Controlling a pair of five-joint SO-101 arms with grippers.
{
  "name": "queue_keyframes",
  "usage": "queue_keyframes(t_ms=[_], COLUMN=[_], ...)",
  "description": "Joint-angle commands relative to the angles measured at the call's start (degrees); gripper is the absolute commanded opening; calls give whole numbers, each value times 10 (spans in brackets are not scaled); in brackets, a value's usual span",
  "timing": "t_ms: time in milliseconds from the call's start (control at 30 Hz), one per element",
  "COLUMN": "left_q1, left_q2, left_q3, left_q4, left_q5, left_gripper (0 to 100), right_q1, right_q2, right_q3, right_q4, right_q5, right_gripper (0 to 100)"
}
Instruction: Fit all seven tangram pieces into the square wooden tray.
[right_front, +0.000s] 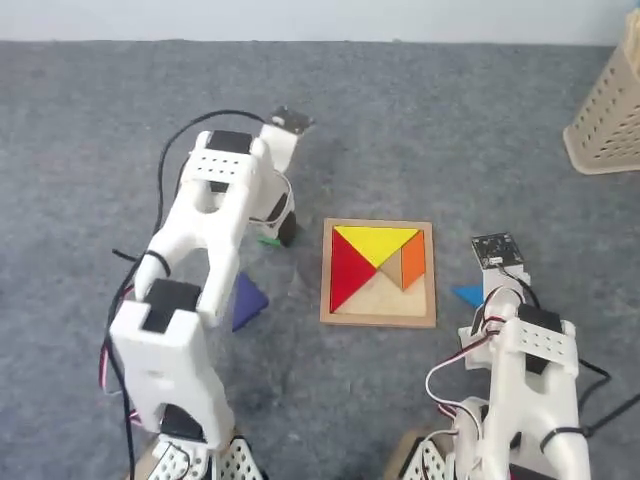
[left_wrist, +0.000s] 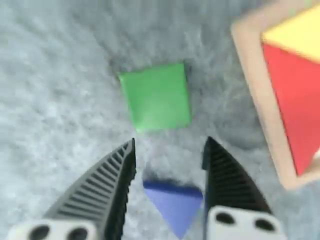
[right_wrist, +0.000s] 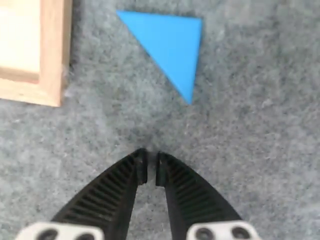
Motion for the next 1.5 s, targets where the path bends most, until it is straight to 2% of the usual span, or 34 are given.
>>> queue_keyframes(t_ms=[0, 233, 400, 733, 867, 1033, 1233, 1333, 1467], left_q1=[1, -4, 1, 55, 55, 62, 149, 210, 259], left_q2=[-39, 100, 128, 120, 61, -101, -263, -280, -256], left_q3=[1, -2, -32, 5, 13, 31, 99, 143, 189], left_q4=[-48, -97, -47, -33, -19, 42, 66, 26, -64], left_q5=[9, 7, 6, 7, 10, 10, 29, 54, 80], left_gripper=[227, 226, 220, 63, 56, 56, 57, 57, 57], right_q1=[10, 10, 10, 10, 10, 10, 10, 10, 11], right_q2=[-12, -12, -12, -12, -12, -12, -12, -12, -12], right_q3=[6, 6, 6, 6, 6, 6, 6, 6, 6], right_q4=[-21, -21, -21, -21, -21, -21, -21, -21, -21], right_q5=[9, 9, 9, 9, 9, 9, 10, 9, 9], right_gripper=[55, 55, 55, 55, 55, 55, 55, 55, 55])
